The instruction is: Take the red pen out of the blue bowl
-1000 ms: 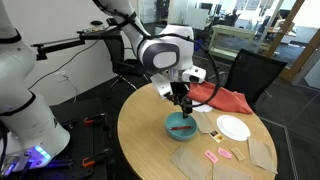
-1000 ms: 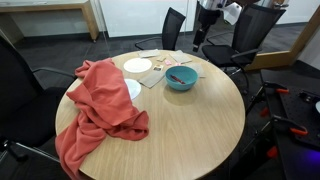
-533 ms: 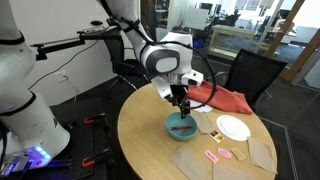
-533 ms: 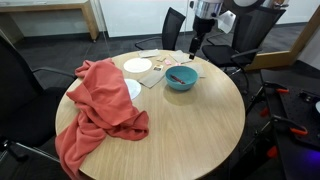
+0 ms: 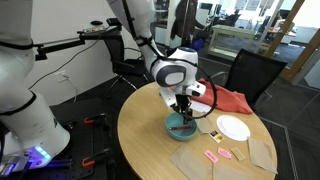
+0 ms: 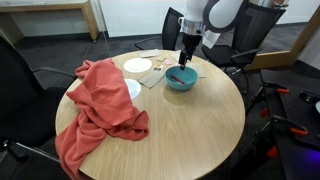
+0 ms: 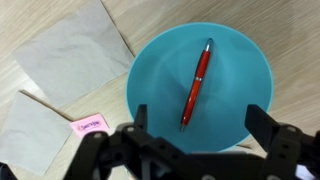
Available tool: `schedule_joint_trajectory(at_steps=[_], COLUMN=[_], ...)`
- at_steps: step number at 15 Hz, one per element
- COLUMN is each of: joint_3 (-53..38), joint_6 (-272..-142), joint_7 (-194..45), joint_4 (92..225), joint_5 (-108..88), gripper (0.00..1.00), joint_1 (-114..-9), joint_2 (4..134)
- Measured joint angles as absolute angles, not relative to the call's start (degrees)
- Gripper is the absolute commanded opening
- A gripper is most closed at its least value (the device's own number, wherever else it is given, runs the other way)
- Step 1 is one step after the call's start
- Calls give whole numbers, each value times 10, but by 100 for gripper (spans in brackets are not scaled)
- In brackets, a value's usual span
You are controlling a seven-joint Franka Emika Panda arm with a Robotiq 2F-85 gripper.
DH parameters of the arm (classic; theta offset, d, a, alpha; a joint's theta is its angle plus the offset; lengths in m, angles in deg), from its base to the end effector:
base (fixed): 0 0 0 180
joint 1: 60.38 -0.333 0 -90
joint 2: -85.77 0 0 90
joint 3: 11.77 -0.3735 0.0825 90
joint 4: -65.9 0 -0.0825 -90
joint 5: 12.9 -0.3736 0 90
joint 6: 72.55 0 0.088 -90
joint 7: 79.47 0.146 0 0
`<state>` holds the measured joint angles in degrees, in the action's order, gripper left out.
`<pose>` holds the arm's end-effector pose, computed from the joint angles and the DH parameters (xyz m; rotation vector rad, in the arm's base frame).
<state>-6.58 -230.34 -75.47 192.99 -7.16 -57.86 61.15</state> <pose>0.5785 -0.0754 0.2133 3.0501 -0.1578 0.1583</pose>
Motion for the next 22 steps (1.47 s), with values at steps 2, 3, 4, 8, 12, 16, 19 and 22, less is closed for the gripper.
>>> schedule_joint_trajectory(at_steps=[2, 3, 4, 8, 12, 16, 19, 22], joint_3=[-65, -65, -65, -64, -63, -63, -63, -63], joint_6=[-2303, -2303, -2303, -2303, -2303, -2303, -2303, -2303], joint_7=[-755, -755, -755, -755, -755, -755, -755, -755], joint_4=[1912, 1903, 1895, 1863, 1836, 1815, 1802, 1792], joint_5=[-79, -82, -85, -92, -92, -92, -92, -92], gripper=[100, 100, 100, 100, 100, 100, 68, 43], joint_1=[-578, -577, -576, -573, -573, -574, -575, -576], joint_2=[588, 577, 566, 527, 494, 466, 449, 437])
